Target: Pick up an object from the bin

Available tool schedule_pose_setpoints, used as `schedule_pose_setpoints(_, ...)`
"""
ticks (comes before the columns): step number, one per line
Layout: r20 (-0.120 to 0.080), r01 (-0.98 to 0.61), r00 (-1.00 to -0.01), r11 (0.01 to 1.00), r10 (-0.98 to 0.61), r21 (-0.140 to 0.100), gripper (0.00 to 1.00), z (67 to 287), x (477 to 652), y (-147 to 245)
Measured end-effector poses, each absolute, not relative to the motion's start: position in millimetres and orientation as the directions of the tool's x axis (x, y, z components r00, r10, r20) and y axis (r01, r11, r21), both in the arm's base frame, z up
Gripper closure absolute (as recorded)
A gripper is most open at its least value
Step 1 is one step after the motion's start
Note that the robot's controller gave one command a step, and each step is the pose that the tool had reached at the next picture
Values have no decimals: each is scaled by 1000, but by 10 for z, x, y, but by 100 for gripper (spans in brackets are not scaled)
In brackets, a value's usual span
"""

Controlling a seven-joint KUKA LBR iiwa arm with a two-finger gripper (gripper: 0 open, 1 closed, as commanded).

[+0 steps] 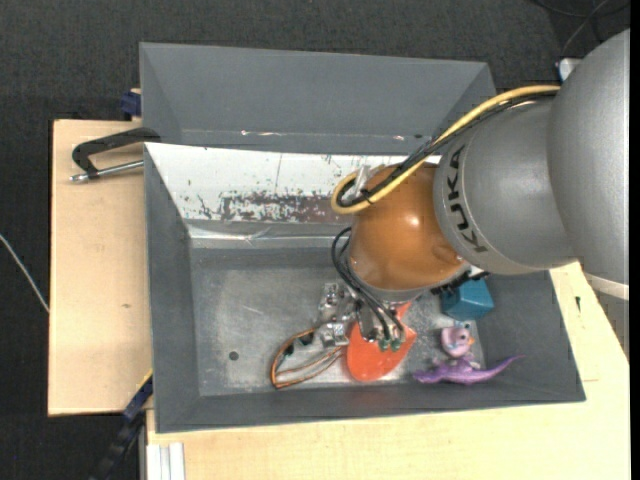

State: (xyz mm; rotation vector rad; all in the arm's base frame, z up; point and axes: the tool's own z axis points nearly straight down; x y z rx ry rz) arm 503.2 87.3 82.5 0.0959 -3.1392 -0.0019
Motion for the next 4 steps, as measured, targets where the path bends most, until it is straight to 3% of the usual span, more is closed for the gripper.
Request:
schedule_pose_setpoints(1,-3,-59,-998,998,-59,2,100,1858,4948,1001)
schedule_pose_setpoints(2,-3,-59,-998,998,-59,2,100,1858,4948,1001)
schedule_pose_setpoints(4,2,-140,-990,990,-140,0,100,2437,4981,651)
